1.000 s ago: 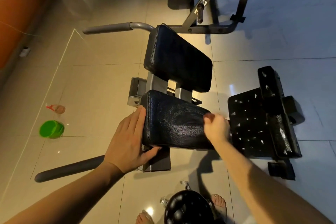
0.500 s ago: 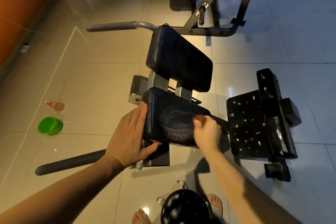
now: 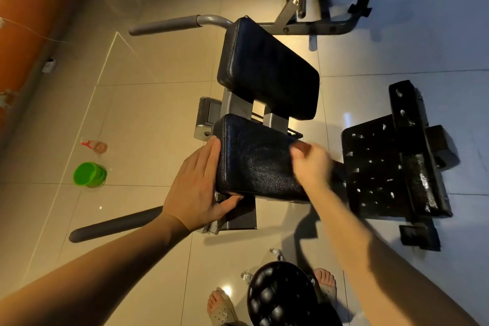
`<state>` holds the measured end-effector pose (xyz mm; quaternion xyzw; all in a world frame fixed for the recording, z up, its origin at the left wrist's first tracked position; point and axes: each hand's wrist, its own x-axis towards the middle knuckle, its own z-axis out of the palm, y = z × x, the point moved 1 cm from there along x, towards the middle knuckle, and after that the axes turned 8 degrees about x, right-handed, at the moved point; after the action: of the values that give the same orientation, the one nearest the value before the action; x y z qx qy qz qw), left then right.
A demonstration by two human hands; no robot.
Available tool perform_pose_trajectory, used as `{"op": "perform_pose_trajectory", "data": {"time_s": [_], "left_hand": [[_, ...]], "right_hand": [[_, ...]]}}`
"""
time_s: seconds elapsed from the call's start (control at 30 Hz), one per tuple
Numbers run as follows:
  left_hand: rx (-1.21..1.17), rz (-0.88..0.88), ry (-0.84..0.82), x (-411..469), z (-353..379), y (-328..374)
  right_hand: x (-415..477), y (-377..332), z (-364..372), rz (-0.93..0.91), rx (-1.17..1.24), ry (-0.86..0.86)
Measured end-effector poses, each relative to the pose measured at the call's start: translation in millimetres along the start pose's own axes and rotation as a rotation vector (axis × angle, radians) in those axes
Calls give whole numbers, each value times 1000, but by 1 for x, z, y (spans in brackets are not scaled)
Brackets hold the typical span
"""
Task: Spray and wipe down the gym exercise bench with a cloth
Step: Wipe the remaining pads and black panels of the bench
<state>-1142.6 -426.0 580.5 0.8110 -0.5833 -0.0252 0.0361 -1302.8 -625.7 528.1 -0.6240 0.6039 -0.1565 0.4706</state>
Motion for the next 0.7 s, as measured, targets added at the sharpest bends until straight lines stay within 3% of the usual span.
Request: {"op": "perform_pose_trajectory", "data": {"time_s": [0.07, 0.17, 0.23, 0.3, 0.4, 0.47, 0.57, 0.63, 0.7], "left_hand": [[-11, -4, -5, -2, -1, 1], [-15, -7, -1, -2, -3, 3], [-14, -7, 0, -1, -1, 2], [-9, 6, 4, -1, 0, 1], [3, 7, 6, 0, -1, 1], [1, 6, 3, 0, -1, 1], [-10, -14, -9, -1, -1, 2], [-18, -16, -13, -2, -2, 2], [-14, -11, -12, 0, -2, 2]], "right_hand": [[-35, -54, 19, -190, 154, -162], [-88, -55, 14, -460, 104, -327], [-75, -16, -2, -415, 54, -249], [-37, 15, -17, -194, -49, -115], [10, 3, -6, 5, -69, 15], [6, -44, 22, -112, 16, -9], [-50, -96, 37, -359, 143, -217], [-87, -79, 23, -483, 122, -356], [-84, -30, 2, -482, 86, -315]]}}
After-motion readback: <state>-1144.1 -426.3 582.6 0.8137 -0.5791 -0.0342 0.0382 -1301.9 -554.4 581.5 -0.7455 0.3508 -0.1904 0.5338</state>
